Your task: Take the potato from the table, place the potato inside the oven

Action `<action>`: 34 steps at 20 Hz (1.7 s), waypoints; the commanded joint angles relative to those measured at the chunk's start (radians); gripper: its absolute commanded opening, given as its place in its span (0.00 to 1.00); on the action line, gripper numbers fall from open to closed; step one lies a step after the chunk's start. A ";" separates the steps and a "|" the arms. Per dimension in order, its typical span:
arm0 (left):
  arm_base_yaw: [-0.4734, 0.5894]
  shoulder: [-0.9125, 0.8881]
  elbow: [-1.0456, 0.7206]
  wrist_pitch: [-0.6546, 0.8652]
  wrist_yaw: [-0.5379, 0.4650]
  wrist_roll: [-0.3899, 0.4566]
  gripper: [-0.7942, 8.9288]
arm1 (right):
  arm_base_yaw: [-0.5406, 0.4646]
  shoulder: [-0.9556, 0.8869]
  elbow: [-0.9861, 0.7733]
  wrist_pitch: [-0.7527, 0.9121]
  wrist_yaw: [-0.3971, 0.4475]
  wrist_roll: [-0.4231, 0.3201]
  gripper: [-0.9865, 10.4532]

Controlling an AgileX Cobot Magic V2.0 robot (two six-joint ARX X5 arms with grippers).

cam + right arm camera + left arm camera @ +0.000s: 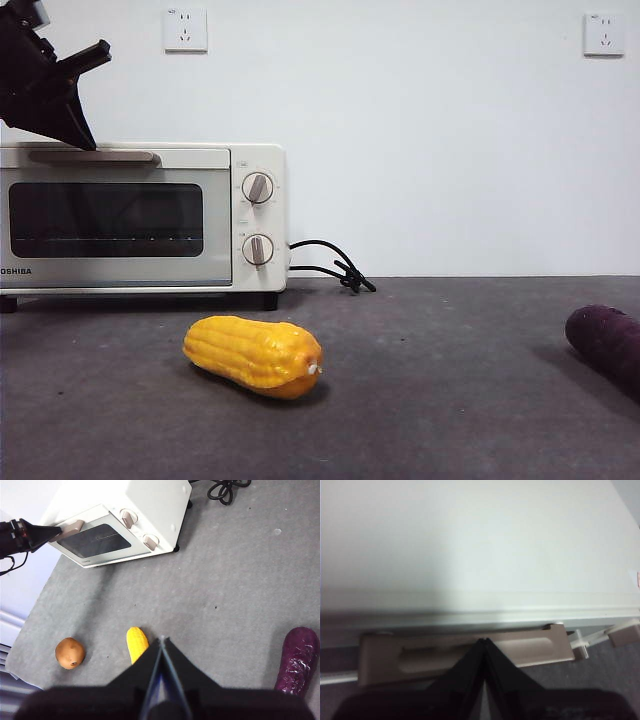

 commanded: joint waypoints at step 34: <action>-0.104 0.025 -0.026 -0.398 -0.270 0.163 0.08 | 0.001 -0.062 0.010 -0.080 0.002 -0.060 0.09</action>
